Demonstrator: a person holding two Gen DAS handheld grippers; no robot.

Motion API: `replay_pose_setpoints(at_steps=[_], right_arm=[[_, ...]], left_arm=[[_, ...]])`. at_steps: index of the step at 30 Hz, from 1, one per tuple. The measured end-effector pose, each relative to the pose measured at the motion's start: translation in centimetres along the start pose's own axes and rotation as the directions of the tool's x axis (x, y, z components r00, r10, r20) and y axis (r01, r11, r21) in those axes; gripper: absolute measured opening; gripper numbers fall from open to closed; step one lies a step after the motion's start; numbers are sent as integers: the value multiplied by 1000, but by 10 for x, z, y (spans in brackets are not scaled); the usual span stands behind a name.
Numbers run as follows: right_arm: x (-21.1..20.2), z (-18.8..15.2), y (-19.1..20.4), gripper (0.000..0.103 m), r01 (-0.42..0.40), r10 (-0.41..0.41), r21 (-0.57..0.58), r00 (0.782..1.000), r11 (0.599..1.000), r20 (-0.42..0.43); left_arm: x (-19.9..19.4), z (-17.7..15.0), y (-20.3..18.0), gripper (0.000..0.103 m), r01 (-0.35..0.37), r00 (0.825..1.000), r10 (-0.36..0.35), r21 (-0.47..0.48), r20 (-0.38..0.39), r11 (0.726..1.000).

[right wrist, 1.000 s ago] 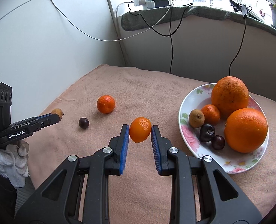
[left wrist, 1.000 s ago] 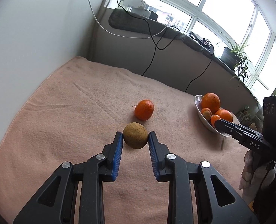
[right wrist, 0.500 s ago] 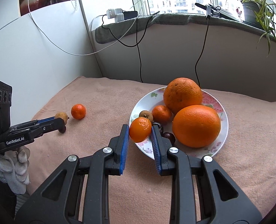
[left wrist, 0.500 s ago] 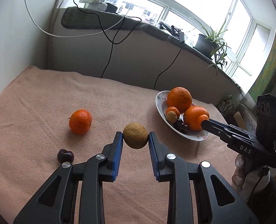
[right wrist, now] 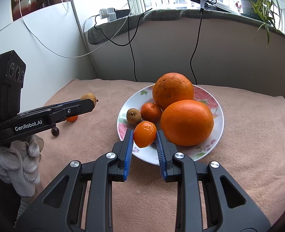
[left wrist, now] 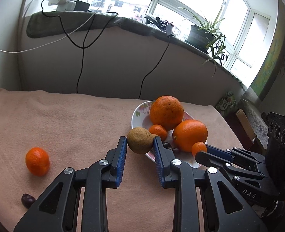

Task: Organize fruits
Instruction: 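Carry the tangerine and the round brown fruit with both grippers to the plate, then open both grippers to release the tangerine and brown fruit on the plate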

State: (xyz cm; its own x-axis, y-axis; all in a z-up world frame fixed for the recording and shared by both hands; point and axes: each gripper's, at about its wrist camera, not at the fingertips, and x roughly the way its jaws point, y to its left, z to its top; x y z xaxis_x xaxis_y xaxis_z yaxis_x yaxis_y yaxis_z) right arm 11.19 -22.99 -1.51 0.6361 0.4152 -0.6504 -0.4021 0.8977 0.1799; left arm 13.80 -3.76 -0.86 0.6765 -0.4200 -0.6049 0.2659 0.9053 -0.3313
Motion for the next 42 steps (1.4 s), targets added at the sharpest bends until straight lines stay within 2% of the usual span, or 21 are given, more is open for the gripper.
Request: replay_pose_setpoints(at_steps=[14,27,28,30,31,34,36,38,40,42], right_arm=[[13,2,11,25,-7,6,-28,1000,1000,-14],[20,3,17,26,-3,2,-49,1000,999,-28],[20,3,17,26,-5,4,-50,1000,999,-28],[20,3,18,27,-1,0,-56,1000,998,-29],[20,3,18,28,1,-3,-58,1000,998,-29],[19,4,17,40,1,-2,-53,1000,999,-28],[16,4,18,57,5,-6,-54,1000,999,-20],[14,4,19,67,10,-11,-61,1000,998,-10],[12,4,21,73,14,-14,-65,1000,998,-4],[12,4,21,80,11,-11,-67,1000,998,-2]], left_arm=[[42,21,-10,26,8,999,-7,23,-49,1000],[47,22,-7,27,9,998,-8,19,-59,1000],[47,22,-7,28,9,998,-7,20,-59,1000],[47,23,-8,41,13,998,-12,20,-59,1000],[47,23,-9,42,15,998,-14,22,-59,1000],[47,24,-11,45,11,998,-9,28,-59,1000],[46,24,-12,57,8,998,-6,27,-55,1000],[45,24,-12,61,10,998,-8,28,-55,1000],[45,24,-12,70,3,998,-1,25,-60,1000],[44,24,-12,73,-3,998,4,19,-59,1000]])
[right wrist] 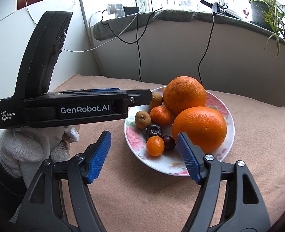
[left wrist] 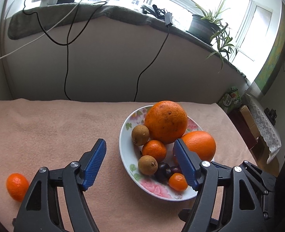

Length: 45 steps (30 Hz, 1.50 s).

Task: Organize fruits
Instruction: 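Open both grippers to release the tangerine and brown fruit on the plate, then withdraw both grippers from the plate toward the last tangerine and plum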

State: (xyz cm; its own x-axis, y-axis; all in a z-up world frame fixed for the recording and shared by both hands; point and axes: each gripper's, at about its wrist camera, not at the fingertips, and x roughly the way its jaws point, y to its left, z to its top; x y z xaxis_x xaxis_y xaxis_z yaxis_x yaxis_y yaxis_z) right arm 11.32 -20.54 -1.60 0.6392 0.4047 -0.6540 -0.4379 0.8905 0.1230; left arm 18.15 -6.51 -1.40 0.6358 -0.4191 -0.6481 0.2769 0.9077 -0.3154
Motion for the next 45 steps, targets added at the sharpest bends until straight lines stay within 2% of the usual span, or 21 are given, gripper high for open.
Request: replay_pose_setpoints(at_steps=[3,8,45], right_arm=[[0,-1,1,85,-2,2,2,1000,1000,-1],[-1,-1,1,86,-1,1,5,1000,1000,-4],[-18,-13,16,87,-25,24,21,1000,999,20]], left_arm=[[-1,0,0,81,-19,1000,19,-8,-5,1000],[-5,0,-4,81,-48,999,48,10,-2,999],[-74,-15,-8,81,-72,991,71,3,109,997]])
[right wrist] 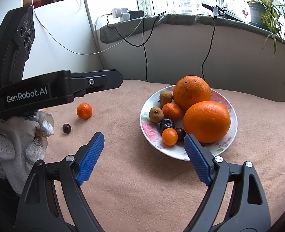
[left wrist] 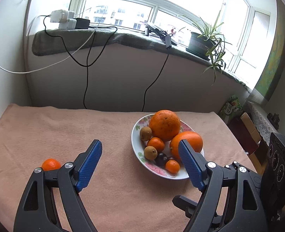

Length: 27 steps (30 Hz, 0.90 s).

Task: Organize fruits
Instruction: 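Withdraw both grippers from the plate toward the last tangerine and plum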

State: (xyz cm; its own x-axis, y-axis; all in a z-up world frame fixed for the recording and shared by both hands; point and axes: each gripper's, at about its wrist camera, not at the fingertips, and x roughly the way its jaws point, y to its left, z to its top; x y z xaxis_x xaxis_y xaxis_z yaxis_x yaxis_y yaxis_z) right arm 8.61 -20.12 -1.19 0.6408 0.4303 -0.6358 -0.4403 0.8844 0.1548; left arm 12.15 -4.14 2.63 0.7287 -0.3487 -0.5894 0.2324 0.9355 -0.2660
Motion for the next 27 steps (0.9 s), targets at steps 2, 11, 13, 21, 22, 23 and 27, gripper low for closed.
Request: replay_pose_setpoints(at_steps=[2,11,13,21,22,23,27], right_arm=[[-1,-1,0,87,-10,10,10,1000,1000,5],[-6,-3,2,87,-43,42,37,999,998,31],[-6,-2,1,87,-53,52,43,998,998,32],[1,1,2,87,-95,94,70,995,993,13],[2,2,3,87,-95,94,70,996,993,11],[3,3,3,87,-96,95,73,995,993,8],[6,5,6,87,-105,105,74,994,992,2]], left_arm=[[-2,-1,-1,81,-5,1000,5,7,4,1000],[-19,-8,5,81,-9,999,9,2,33,1000],[-25,-12,10,81,-23,999,23,1,39,1000],[-58,-31,56,81,-96,993,100,-57,61,994],[-63,-34,63,81,-111,991,115,-70,65,991],[-67,-36,70,81,-120,990,126,-82,67,989],[-84,-50,95,81,-168,982,176,-119,63,979]])
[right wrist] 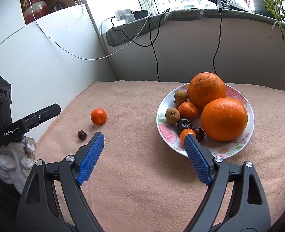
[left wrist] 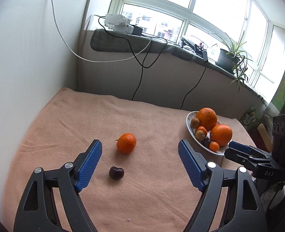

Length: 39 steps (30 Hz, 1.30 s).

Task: Organize fruits
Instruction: 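Withdraw both grippers from the plate toward the last tangerine and plum, then close the right gripper on the tangerine while the left closes on the dark plum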

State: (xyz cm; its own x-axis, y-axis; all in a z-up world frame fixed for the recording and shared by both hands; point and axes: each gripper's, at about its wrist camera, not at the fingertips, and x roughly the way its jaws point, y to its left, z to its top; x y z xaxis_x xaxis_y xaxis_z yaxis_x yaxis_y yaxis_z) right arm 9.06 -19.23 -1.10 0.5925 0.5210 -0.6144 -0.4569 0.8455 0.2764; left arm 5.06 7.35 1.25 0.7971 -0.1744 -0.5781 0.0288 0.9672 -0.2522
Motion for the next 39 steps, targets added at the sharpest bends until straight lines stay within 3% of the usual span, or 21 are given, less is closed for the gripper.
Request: replay_pose_setpoints(at_steps=[8,13,15,23,26,39], right_arm=[[8,3,10,87,-23,23,-16,1000,1000,-10],[17,5,21,85,-45,44,-29,999,999,-22],[21,6,27,80,-52,51,-40,998,998,-31],[46,14,46,71,-73,68,-72,995,995,-68],[58,18,51,68,-94,88,-66,992,993,-87],[106,29,72,66,-132,119,-83,983,988,-141]], left_arm=[[-19,-26,42,80,-64,998,62,-76,-20,995],[-22,-38,51,79,-61,998,59,-105,-28,993],[-22,-41,50,73,-52,998,49,-112,-31,992],[-8,-48,44,67,-27,998,21,-94,-65,995],[-2,-49,42,60,-18,997,11,-88,-77,996],[21,-46,35,59,-19,994,12,-59,-111,998]])
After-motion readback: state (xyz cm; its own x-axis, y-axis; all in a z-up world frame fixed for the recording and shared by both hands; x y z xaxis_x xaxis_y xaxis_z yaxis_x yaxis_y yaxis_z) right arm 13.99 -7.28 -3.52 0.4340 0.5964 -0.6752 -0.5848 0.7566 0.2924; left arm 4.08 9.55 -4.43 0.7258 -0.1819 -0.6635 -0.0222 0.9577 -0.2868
